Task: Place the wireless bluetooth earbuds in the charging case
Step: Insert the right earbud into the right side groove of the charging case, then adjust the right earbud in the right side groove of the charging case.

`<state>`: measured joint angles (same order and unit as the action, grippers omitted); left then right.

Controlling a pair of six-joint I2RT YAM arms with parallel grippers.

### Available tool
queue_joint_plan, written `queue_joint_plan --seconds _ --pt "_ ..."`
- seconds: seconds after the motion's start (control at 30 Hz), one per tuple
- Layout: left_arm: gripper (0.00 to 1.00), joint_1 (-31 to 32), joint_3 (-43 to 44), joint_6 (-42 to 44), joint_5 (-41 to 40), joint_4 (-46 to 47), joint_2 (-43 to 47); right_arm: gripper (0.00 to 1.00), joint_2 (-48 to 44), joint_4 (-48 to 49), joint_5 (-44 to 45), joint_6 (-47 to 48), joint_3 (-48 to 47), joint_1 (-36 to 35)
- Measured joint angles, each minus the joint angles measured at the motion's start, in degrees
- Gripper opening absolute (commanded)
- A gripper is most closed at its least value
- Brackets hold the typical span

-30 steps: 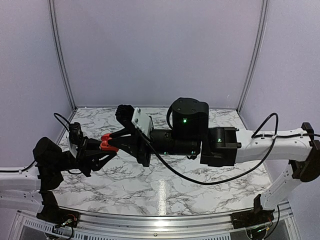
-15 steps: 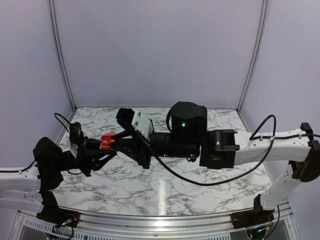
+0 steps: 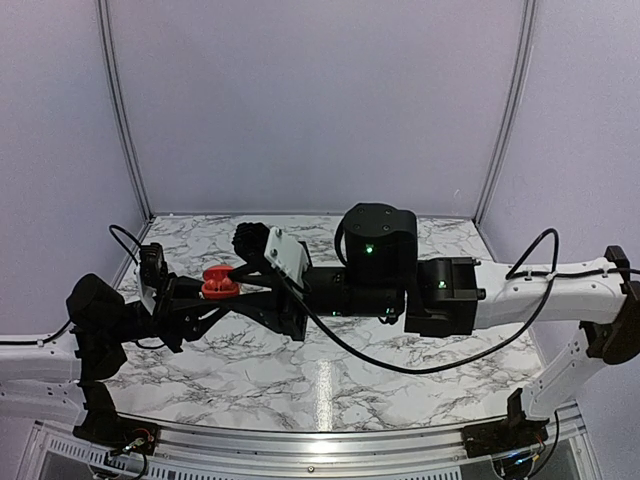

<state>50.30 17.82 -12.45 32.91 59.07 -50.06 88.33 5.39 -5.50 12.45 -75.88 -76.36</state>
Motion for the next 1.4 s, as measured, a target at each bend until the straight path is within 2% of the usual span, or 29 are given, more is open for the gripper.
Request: queue_joint_plan --seconds 0.13,0.3,0.37,0.57,0.63,1.17,1.33,1.37,1.4 --pt "0.00 0.0 0.0 0.0 0.0 0.6 -0.2 0.46 -1.2 -1.9 -0.2 0.7 -0.1 0.0" --pt "0.00 0.0 0.0 0.0 0.0 0.8 -0.5 0.45 -2.2 -3.1 -0.2 1.4 -0.5 0.0" --pt "0.00 0.0 0.0 0.0 0.1 0.8 -0.8 0.42 -2.3 -3.2 -0.2 1.4 -0.7 0.0" --pt "0.00 0.0 0.0 0.0 0.5 0.8 -1.6 0.20 -2.3 -4.3 0.3 1.2 -2.2 0.0" --pt "0.00 0.0 0.0 0.0 0.7 0.8 -1.6 0.15 -2.3 -4.6 0.7 1.3 -3.0 0.0" --pt "0.00 0.0 0.0 0.3 0.7 -0.5 -1.7 0.04 0.5 -6.8 2.2 0.6 -3.9 0.0" --pt "0.00 0.0 0.0 0.3 0.7 -1.1 -1.5 0.06 0.6 -6.8 2.7 -0.5 -3.8 0.2" --pt "0.00 0.0 0.0 0.3 0.7 -1.2 -1.4 0.10 0.6 -6.8 2.6 -0.6 -3.8 0.2" --pt "0.00 0.0 0.0 0.3 0.7 -1.4 -1.4 0.20 0.6 -6.8 2.5 -0.7 -3.8 0.3"
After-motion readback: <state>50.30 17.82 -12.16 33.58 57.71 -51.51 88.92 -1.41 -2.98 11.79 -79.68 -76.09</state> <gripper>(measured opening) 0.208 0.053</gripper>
